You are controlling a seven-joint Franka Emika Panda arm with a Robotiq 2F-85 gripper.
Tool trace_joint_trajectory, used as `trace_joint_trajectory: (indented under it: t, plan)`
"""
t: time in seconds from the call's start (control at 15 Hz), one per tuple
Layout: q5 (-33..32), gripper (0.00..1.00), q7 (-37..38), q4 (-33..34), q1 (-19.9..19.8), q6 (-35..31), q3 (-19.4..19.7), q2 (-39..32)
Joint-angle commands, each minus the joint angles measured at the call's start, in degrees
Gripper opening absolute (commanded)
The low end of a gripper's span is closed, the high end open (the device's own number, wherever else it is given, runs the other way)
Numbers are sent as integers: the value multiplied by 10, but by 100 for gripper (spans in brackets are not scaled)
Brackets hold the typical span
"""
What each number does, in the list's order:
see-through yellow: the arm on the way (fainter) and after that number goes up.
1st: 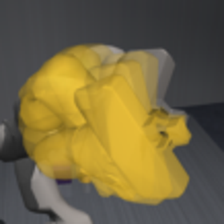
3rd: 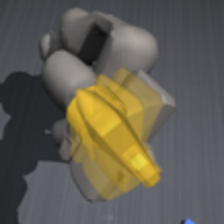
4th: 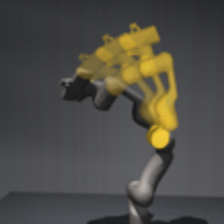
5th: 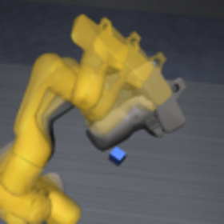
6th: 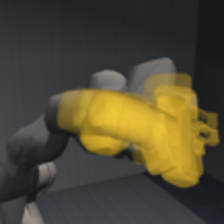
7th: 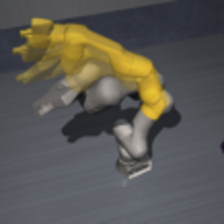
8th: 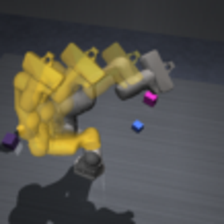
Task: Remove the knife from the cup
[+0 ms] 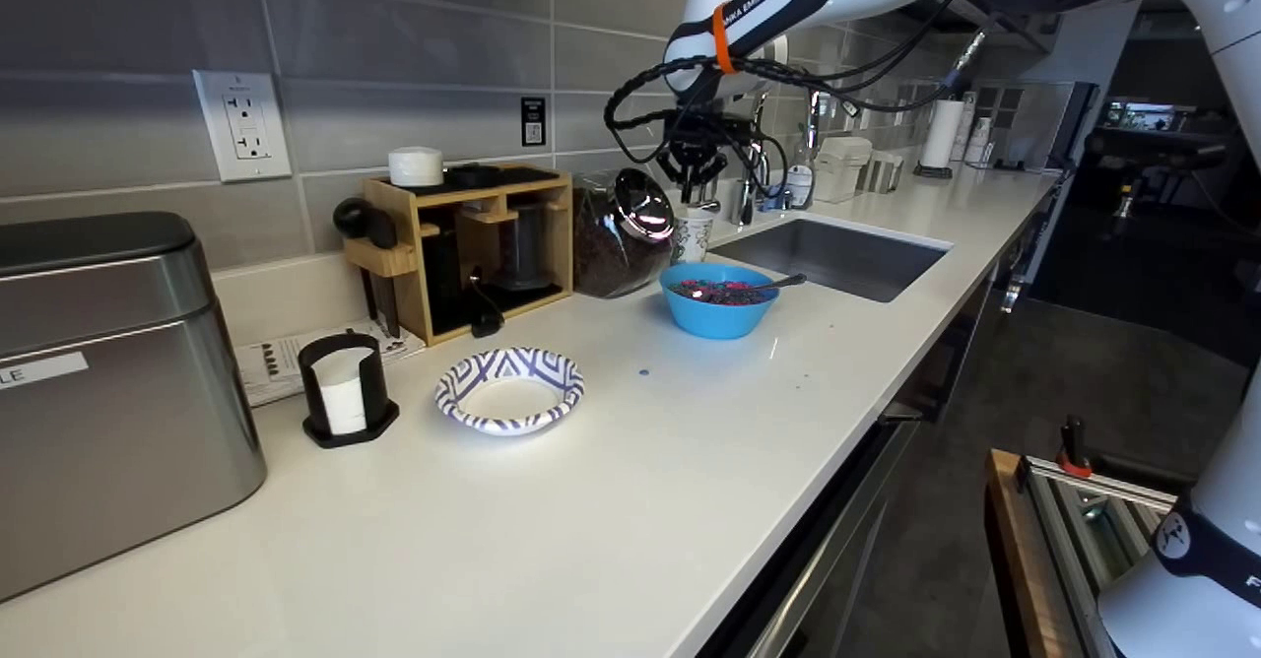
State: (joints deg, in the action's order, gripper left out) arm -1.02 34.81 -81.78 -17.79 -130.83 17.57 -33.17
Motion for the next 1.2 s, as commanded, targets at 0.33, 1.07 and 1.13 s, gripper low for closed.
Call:
trace_joint_trajectory:
  t: [0.33,1.07,1.13]
  plan:
    - [-1,0,-13,-33,2,-26,-2,19]
    - [-19,0,1,-85,26,-36,23,79]
    - [-21,0,6,-88,27,-36,26,84]
